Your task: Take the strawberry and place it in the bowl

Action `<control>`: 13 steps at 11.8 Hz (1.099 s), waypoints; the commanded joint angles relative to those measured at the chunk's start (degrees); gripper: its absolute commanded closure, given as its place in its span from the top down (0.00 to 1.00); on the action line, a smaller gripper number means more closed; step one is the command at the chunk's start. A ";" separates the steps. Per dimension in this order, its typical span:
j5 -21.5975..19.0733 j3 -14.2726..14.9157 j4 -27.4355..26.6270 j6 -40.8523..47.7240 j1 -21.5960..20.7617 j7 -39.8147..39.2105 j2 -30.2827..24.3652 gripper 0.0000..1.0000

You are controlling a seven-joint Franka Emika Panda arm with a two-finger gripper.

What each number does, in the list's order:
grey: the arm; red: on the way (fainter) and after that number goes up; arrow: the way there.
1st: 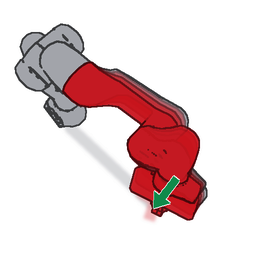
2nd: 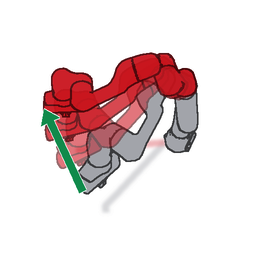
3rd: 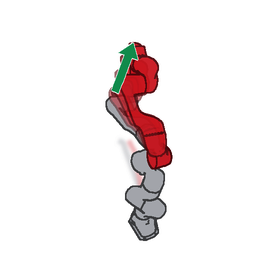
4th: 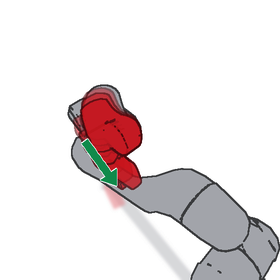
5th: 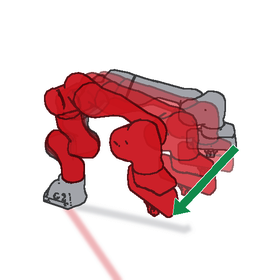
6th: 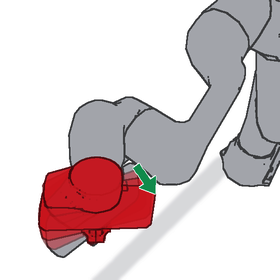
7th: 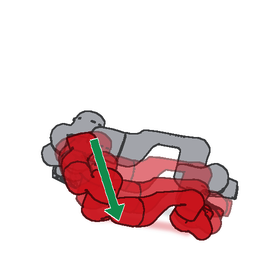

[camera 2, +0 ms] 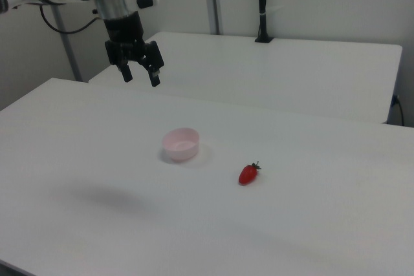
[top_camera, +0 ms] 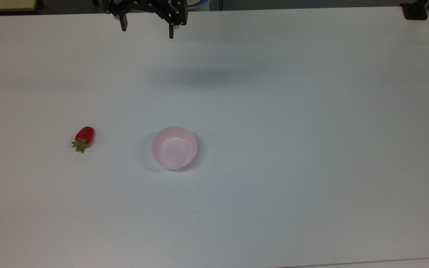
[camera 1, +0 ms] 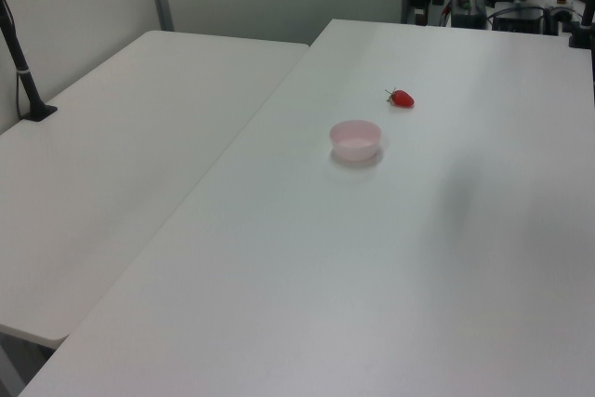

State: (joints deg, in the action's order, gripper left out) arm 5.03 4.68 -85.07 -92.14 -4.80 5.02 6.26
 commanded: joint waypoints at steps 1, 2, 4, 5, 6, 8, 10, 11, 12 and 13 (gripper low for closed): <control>0.16 0.60 -1.59 0.47 -0.39 1.14 -1.43 1.00; 0.16 0.69 -1.41 0.47 -0.39 1.14 -1.34 1.00; 0.16 0.69 -1.41 0.47 -0.39 1.14 -1.34 1.00; 0.16 0.69 -1.41 0.47 -0.30 1.05 -1.34 1.00; 0.16 0.69 -1.41 0.47 -0.30 1.14 -1.34 1.00; 0.16 0.77 -1.32 0.47 -0.30 1.14 -1.34 1.00; 0.07 0.86 -1.32 0.47 -0.30 1.14 -1.17 1.00; 0.16 0.95 -1.32 0.38 0.05 1.05 -1.08 1.00; 0.07 0.95 -1.32 0.29 1.09 1.05 -0.99 1.00; 0.07 0.95 -1.32 0.03 2.32 0.79 -0.90 1.00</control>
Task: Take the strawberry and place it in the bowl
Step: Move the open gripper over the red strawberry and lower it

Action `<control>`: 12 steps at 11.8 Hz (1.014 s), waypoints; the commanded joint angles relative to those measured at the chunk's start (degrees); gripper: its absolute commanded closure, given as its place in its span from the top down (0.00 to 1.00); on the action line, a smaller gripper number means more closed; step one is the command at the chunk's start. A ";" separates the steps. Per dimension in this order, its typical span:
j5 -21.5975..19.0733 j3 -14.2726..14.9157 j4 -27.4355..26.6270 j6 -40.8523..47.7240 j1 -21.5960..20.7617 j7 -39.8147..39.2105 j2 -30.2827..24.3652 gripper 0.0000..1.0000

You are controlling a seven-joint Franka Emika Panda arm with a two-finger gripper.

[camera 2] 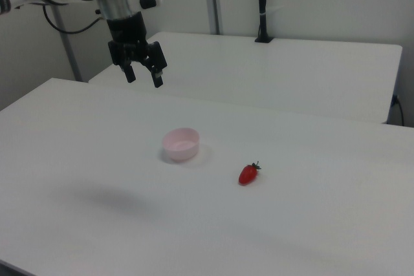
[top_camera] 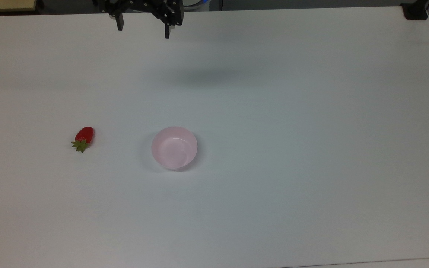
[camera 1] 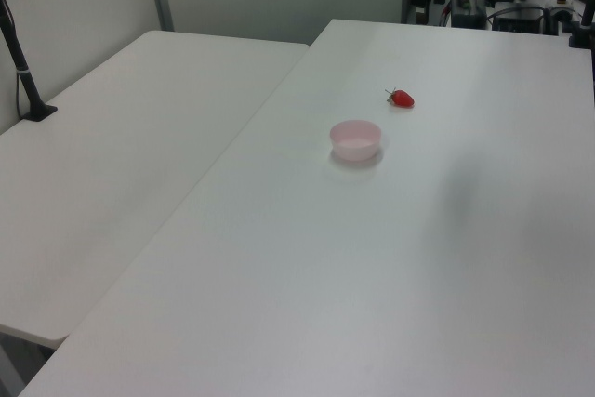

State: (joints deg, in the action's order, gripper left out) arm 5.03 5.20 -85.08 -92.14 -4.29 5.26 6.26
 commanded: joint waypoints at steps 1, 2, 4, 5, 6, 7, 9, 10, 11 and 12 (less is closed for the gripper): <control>-0.02 0.42 -1.32 -0.06 2.96 -0.07 -0.21 1.00; -0.02 0.42 -1.23 -0.15 3.76 -0.51 0.41 1.00; -0.02 0.42 -1.15 -0.50 5.77 -0.95 2.43 1.00; -0.02 0.42 -1.14 -1.28 7.26 -0.95 3.57 1.00; -0.10 0.42 -1.14 -4.16 8.50 -1.13 4.10 1.00; -0.11 0.34 -1.32 -6.54 9.82 -1.13 4.54 1.00; -0.37 0.42 -1.23 -10.33 12.28 -1.22 8.22 1.00; -0.37 0.42 -1.23 -12.08 13.25 -1.30 9.54 1.00; -0.37 0.42 -1.23 -13.23 13.87 -2.09 10.25 1.00; -0.28 0.42 -1.32 -14.46 14.74 -3.31 11.56 0.99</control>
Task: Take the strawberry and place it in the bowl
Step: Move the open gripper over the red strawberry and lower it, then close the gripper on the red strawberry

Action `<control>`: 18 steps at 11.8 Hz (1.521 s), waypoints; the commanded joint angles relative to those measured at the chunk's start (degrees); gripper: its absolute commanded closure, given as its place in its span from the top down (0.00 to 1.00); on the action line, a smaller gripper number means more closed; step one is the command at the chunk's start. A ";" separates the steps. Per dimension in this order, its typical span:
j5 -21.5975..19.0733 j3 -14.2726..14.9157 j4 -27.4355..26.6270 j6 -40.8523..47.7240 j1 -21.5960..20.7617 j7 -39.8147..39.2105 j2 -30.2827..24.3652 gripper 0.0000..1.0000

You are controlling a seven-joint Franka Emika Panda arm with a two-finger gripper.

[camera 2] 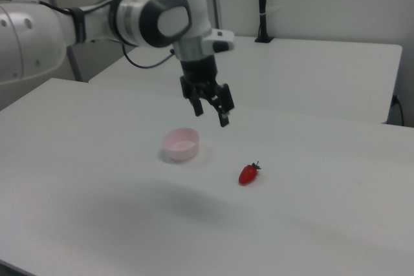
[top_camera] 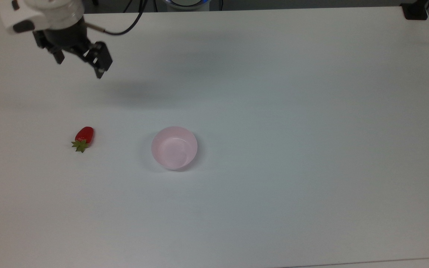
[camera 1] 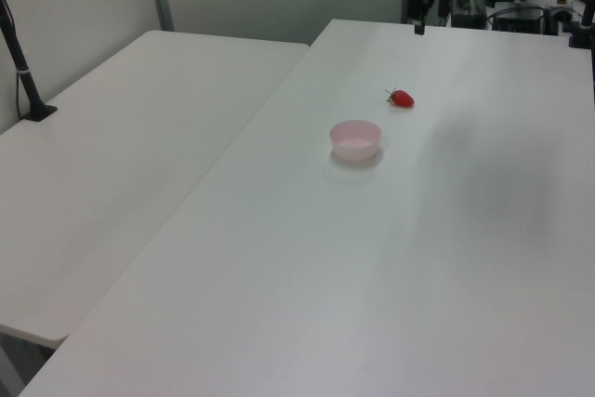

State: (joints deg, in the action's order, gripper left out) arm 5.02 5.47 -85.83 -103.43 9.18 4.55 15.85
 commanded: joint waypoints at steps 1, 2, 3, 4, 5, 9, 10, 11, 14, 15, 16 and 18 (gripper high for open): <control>-0.36 0.16 -0.48 -3.79 1.98 -2.88 3.21 0.97; -0.54 0.16 -0.48 -5.18 3.03 -2.88 4.53 0.96; -0.54 0.07 -0.48 -6.42 3.74 -3.14 5.33 0.96; -0.54 0.07 -0.48 -8.26 3.92 -3.67 6.90 0.96; -0.54 0.07 -0.48 -9.49 3.92 -3.67 8.14 0.96; -1.24 -0.02 -0.48 -15.73 3.83 -2.88 12.36 0.92; -1.94 -0.02 -0.56 -17.83 3.74 -2.79 13.32 0.91; -2.21 -0.02 -0.91 -19.51 3.66 -2.79 13.86 0.87; -2.30 -0.45 -1.01 -24.69 3.48 -1.40 17.37 0.79; -2.30 -0.46 -1.01 -24.97 3.39 -0.86 17.90 0.78; -2.30 -0.54 -1.01 -25.58 3.39 -0.60 18.60 0.77; -2.30 -0.54 -1.01 -26.38 3.30 -0.42 19.31 0.73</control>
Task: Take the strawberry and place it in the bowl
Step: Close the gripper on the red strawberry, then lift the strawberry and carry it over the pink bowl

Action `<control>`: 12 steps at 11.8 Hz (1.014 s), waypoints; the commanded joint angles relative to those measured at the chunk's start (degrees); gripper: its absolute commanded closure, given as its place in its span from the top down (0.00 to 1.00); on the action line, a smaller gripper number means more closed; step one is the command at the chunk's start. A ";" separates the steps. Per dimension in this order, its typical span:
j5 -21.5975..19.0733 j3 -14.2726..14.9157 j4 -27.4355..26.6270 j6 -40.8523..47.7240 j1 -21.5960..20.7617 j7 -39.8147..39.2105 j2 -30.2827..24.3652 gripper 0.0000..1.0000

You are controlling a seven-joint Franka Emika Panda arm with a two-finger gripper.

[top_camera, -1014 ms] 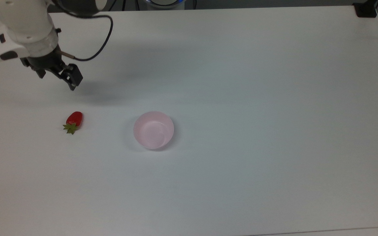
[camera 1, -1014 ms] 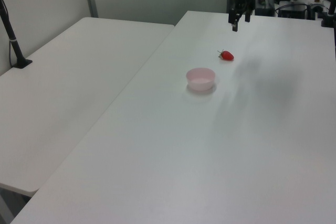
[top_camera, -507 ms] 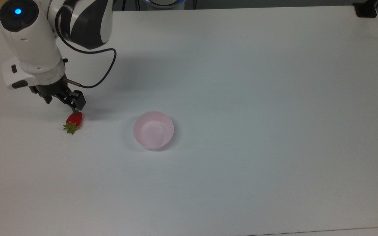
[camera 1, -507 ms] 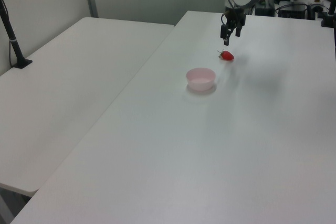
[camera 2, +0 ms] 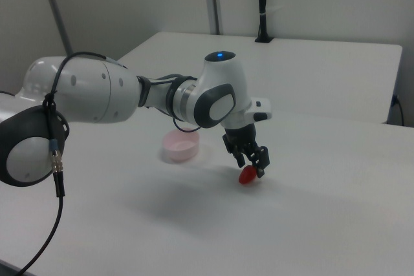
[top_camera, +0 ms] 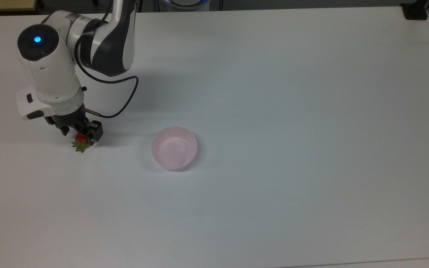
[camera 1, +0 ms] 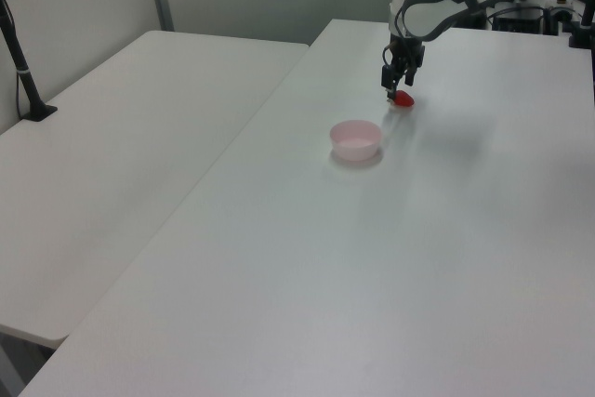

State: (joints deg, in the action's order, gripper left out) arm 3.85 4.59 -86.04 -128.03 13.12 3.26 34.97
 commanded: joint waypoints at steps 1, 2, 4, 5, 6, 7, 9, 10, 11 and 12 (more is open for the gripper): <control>-1.12 0.25 -1.41 -1.78 -0.64 0.87 0.18 0.65; -1.12 0.33 -1.76 -1.78 -0.64 0.96 0.18 0.56; -1.56 0.16 -1.77 -1.26 -0.73 1.57 -0.34 0.36; -1.65 -0.10 -1.59 -1.08 -1.43 2.97 -0.69 0.28; -1.74 -0.19 -1.33 -0.99 -1.87 4.46 -1.57 0.25; -1.74 -0.37 -1.24 -0.90 -1.96 5.52 -2.36 0.25; -2.26 -2.73 -0.02 2.24 -2.40 7.45 -4.46 0.25; -2.26 -4.48 0.43 3.74 -3.10 9.55 -5.78 0.25; -2.09 -5.11 0.43 3.93 -4.50 12.18 -6.93 0.25; -2.00 -5.20 0.34 4.02 -6.16 13.25 -7.29 0.26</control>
State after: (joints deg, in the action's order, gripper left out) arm 2.52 0.26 -84.55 -126.23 10.59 11.86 31.21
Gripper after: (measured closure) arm 0.555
